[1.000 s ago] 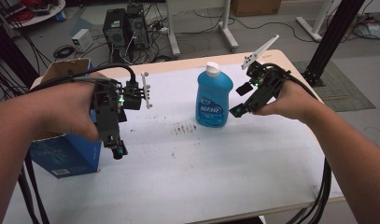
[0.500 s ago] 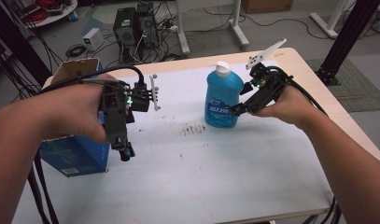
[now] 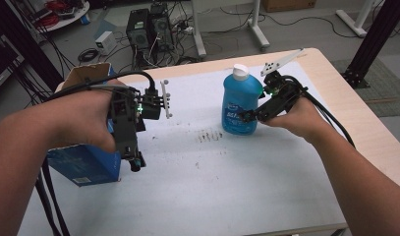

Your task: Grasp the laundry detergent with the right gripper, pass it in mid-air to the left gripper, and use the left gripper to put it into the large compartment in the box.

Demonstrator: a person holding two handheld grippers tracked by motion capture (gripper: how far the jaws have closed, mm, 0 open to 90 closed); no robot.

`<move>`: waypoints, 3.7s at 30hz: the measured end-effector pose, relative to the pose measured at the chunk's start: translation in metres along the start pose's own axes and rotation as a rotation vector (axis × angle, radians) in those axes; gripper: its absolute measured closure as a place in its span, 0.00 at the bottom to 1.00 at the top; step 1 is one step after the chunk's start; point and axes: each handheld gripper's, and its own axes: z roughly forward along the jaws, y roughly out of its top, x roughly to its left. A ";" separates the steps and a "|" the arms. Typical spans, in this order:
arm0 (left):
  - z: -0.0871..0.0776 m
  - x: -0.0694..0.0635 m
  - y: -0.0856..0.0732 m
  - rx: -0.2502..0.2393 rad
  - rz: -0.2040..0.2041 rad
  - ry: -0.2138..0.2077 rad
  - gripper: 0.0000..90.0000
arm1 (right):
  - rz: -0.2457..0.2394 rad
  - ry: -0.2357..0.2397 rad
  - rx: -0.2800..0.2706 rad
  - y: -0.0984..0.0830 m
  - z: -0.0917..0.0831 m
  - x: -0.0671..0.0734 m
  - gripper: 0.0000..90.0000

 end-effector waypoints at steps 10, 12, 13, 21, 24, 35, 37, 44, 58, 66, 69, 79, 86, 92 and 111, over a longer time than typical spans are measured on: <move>0.000 0.000 -0.001 0.000 -0.001 0.002 0.02 | 0.011 0.006 -0.052 -0.003 0.006 0.000 0.03; 0.000 0.000 -0.001 0.002 0.000 0.002 0.02 | 0.010 0.003 -0.053 -0.004 0.007 0.000 0.03; 0.000 0.000 -0.001 0.003 -0.003 0.001 0.02 | 0.012 0.003 -0.051 -0.004 0.008 0.000 0.03; 0.000 0.001 -0.001 0.003 -0.001 0.000 0.02 | -0.011 0.010 -0.063 -0.004 0.011 0.003 0.14; 0.001 0.002 -0.001 0.001 -0.004 0.003 0.02 | -0.013 -0.001 -0.058 -0.004 0.011 0.003 0.16; 0.002 0.004 0.000 0.006 0.001 0.000 0.02 | -0.030 -0.014 -0.080 -0.003 0.008 0.004 0.27; 0.002 0.004 0.001 0.010 0.002 0.001 0.02 | -0.033 -0.017 -0.078 -0.003 0.008 0.004 0.27; 0.003 0.005 0.002 0.013 0.000 -0.002 0.02 | -0.040 -0.009 -0.085 -0.003 0.008 0.004 0.30; 0.002 0.006 0.001 0.011 -0.009 -0.001 0.02 | -0.054 -0.002 -0.090 -0.002 0.010 0.006 0.37; 0.003 0.008 0.001 0.015 -0.007 -0.002 0.02 | -0.057 -0.004 -0.094 -0.002 0.010 0.007 0.40; 0.003 0.008 0.001 0.015 -0.003 -0.001 0.02 | -0.063 -0.008 -0.102 -0.002 0.009 0.006 0.43; 0.003 0.009 0.002 0.012 -0.001 0.001 0.02 | -0.123 -0.052 -0.109 -0.003 0.009 0.013 0.50; 0.000 0.007 0.001 0.002 -0.001 0.014 0.02 | -0.147 -0.047 -0.096 0.000 0.006 0.018 0.51; -0.007 0.004 0.003 -0.007 -0.006 0.022 0.02 | -0.186 -0.022 -0.097 0.007 -0.002 0.032 0.52; -0.046 -0.024 0.012 -0.073 0.015 0.072 0.02 | -0.321 0.098 -0.073 0.029 -0.028 0.097 0.51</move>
